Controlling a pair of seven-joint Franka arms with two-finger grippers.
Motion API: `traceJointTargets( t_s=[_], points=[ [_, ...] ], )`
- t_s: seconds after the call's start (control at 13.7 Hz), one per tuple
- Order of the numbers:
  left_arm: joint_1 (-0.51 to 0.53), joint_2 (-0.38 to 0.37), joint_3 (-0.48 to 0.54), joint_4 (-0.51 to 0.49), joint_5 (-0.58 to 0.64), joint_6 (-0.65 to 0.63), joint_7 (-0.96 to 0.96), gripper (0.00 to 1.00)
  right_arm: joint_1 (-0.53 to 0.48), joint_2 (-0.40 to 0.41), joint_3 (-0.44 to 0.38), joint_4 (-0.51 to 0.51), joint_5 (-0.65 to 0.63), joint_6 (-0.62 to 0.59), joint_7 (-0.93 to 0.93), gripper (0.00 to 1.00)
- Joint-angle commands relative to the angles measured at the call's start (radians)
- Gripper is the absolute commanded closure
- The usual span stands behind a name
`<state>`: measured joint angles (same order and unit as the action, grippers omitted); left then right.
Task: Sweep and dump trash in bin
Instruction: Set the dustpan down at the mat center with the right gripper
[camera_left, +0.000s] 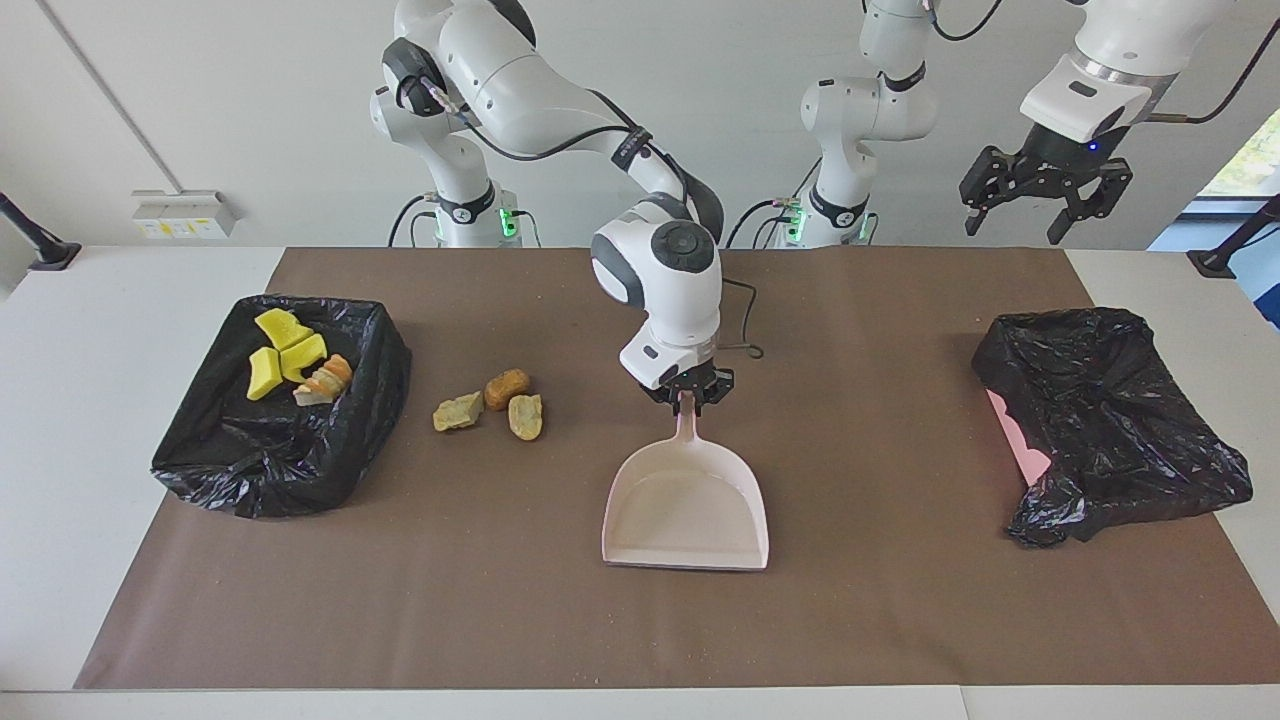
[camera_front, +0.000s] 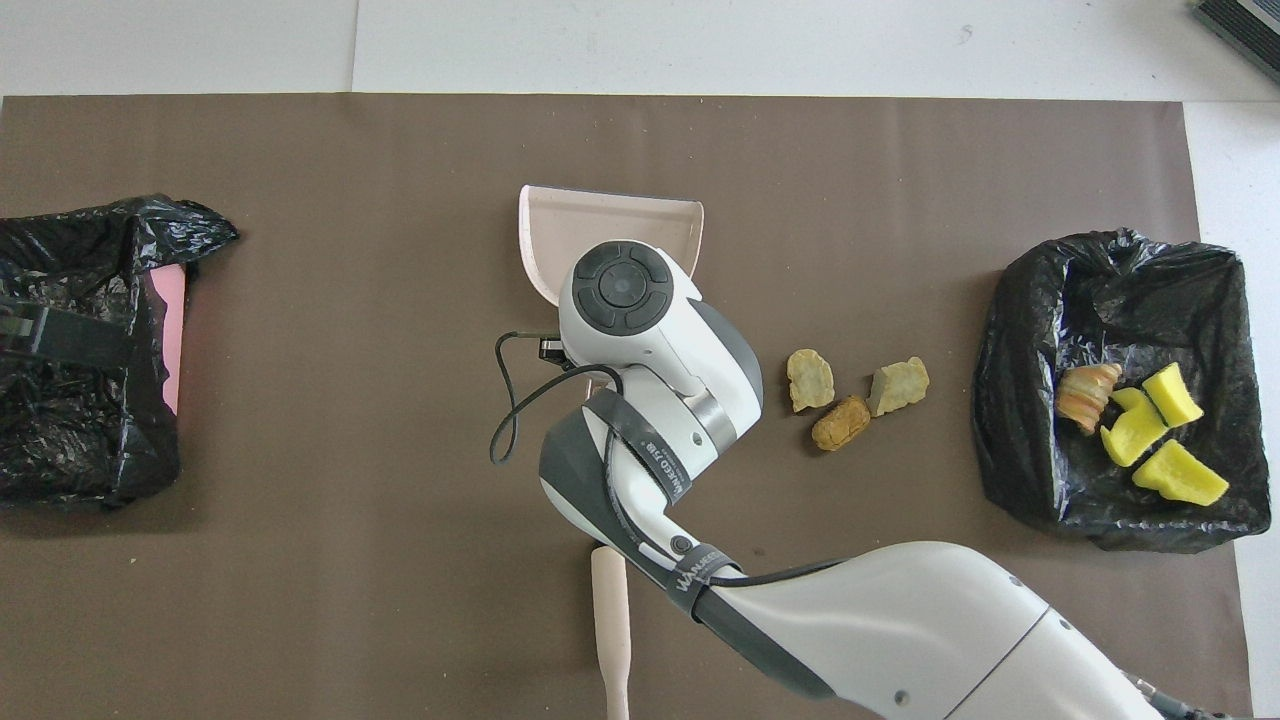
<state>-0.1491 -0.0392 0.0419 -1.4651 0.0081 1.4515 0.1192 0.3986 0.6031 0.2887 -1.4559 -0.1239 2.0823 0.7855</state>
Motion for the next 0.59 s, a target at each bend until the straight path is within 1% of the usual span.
traceJointTargets(
  t_s=[0.0, 0.22, 0.29, 0.44, 0.51],
  points=[
    [0.019, -0.034, 0.001, -0.02, 0.007, -0.031, 0.004, 0.0, -0.009, -0.028, 0.003, -0.015, 0.0, -0.028, 0.012, 0.0],
    [0.023, -0.031, 0.007, -0.015, 0.006, -0.033, -0.007, 0.0, -0.009, -0.12, 0.004, -0.037, 0.01, -0.102, -0.012, 0.0],
    [0.023, -0.031, 0.007, -0.014, 0.006, -0.048, -0.021, 0.0, -0.009, -0.164, 0.004, -0.07, 0.021, -0.111, -0.014, 0.0],
    [0.023, -0.036, 0.007, -0.015, 0.006, -0.074, -0.065, 0.0, -0.009, -0.285, 0.012, -0.192, 0.033, -0.114, -0.015, 0.0],
    [0.022, -0.038, 0.007, -0.018, 0.006, -0.083, -0.088, 0.0, -0.006, -0.351, 0.014, -0.263, 0.07, -0.116, -0.017, 0.0]
  ],
)
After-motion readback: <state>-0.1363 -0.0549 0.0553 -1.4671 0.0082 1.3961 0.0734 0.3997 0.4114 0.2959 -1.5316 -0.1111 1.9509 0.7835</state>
